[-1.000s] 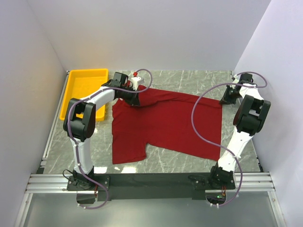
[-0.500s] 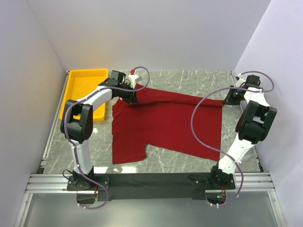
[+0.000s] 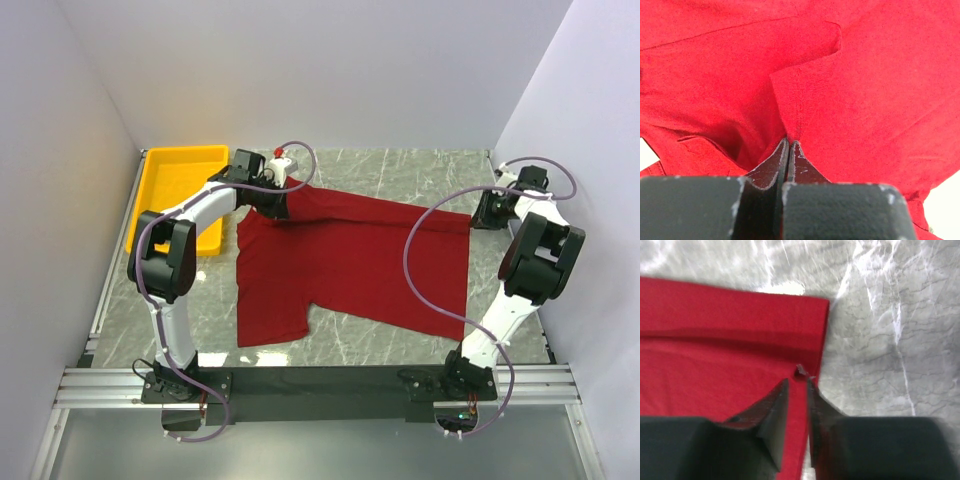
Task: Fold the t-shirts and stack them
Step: Fold the tshirt
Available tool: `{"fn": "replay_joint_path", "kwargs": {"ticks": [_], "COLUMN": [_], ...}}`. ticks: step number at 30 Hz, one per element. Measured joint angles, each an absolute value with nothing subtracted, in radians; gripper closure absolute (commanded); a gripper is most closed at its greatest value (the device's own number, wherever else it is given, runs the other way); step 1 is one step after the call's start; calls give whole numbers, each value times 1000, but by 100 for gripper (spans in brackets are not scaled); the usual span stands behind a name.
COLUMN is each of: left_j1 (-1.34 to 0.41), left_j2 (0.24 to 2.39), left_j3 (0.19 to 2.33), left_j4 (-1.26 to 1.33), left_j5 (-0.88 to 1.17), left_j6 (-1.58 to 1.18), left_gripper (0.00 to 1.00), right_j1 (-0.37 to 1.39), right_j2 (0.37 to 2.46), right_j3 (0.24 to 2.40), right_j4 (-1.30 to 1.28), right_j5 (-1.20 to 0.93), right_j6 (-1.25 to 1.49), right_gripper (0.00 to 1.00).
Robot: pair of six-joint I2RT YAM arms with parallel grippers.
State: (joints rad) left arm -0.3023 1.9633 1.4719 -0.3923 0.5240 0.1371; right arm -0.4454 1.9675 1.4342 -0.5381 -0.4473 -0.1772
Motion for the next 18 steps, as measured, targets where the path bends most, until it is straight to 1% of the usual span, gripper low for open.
{"fn": "replay_joint_path", "kwargs": {"ticks": [1,2,5,9,13,14,16,17,18], "left_j1": [-302,-302,-302,-302,-302,-302,-302,-302,-302], "left_j2": [1963,1963,1963,1963,1963,1963,1963,1963,1963], "left_j3": [1472,1472,1472,1472,1472,1472,1472,1472,1472], "left_j4": [-394,-398,-406,-408,-409,-409,-409,-410,-409], "left_j5": [524,522,517,517,517,517,517,518,518], "left_j6": [137,137,137,137,137,137,137,137,137], "left_gripper": [99,99,99,99,99,99,99,99,99], "right_j1": [-446,-448,-458,-478,-485,-484,-480,-477,-474], "right_j2": [1967,1965,1946,1879,1823,1822,1840,1859,1882], "right_j3": [1423,1409,1355,1292,1292,1306,1336,1360,1384], "right_j4": [-534,-531,-530,-533,-510,-507,-501,-497,-494], "right_j5": [-445,-444,-442,-448,-477,-488,-500,-502,-504], "right_j6": [-187,-198,-224,-252,-237,-220,-184,-164,-144], "right_gripper": [61,52,49,50,58,67,73,79,80]}}
